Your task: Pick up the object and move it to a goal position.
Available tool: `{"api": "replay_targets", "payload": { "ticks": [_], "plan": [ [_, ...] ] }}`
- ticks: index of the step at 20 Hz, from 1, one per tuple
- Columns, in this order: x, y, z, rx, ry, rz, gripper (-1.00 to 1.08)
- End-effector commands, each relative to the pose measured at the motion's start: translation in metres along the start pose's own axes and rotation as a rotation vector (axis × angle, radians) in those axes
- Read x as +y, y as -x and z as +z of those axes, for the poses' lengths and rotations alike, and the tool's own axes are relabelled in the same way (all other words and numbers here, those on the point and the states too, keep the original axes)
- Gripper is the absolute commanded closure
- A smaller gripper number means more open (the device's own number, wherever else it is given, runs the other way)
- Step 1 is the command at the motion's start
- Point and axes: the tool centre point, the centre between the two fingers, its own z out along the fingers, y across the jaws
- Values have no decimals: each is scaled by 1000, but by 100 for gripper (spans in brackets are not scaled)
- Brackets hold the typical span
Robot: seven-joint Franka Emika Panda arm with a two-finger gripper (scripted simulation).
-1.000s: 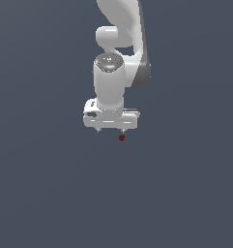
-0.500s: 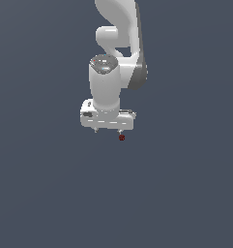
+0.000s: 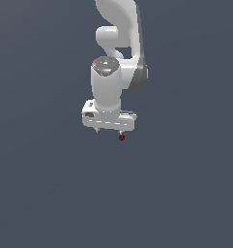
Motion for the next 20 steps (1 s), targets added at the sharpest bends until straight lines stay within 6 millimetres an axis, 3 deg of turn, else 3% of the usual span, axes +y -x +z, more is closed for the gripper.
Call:
{"api": "replay_targets", "payload": {
  "ticks": [1, 20],
  "plan": [
    [-3, 3, 5, -1, -2, 23, -92],
    [-44, 51, 73, -15, -12, 412, -92]
  ]
}}
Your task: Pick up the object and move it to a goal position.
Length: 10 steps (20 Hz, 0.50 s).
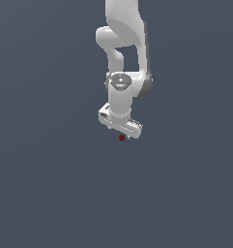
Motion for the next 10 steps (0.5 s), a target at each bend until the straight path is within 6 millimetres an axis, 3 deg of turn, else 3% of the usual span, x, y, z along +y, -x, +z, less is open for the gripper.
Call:
{"api": "replay_targets", "payload": {
  "ticks": [1, 10],
  "plan": [
    [-1, 8, 9, -1, 0, 54, -92],
    [-3, 27, 27, -2, 3, 174, -92]
  ]
}}
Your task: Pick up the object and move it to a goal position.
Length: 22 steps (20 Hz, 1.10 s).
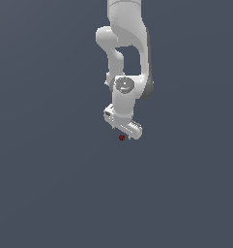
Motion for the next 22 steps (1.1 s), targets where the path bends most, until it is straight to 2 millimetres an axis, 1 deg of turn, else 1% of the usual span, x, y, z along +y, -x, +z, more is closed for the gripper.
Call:
{"api": "replay_targets", "payload": {
  "ticks": [1, 8, 11, 14, 19, 22],
  "plan": [
    [0, 3, 3, 0, 0, 23, -92],
    [1, 5, 5, 0, 1, 35, -92],
    [1, 5, 10, 0, 1, 35, -92],
    [1, 6, 20, 0, 1, 36, -92],
    [2, 6, 43, 0, 1, 38, -92],
    [1, 6, 52, 0, 1, 39, -92]
  ]
}}
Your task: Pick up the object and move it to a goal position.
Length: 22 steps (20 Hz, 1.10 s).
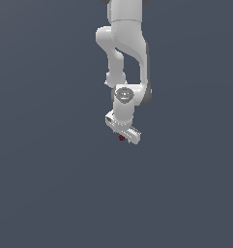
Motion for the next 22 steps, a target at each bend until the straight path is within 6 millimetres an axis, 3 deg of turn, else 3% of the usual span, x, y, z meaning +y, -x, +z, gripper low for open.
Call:
{"api": "replay_targets", "payload": {
  "ticks": [1, 4, 5, 16, 22],
  "plan": [
    [0, 0, 6, 1, -1, 0, -92],
    [-1, 0, 9, 1, -1, 0, -92],
    [-1, 0, 9, 1, -1, 0, 108],
    [-1, -1, 8, 1, -1, 1, 108],
    [-5, -4, -4, 1, -1, 1, 108]
  ]
}}
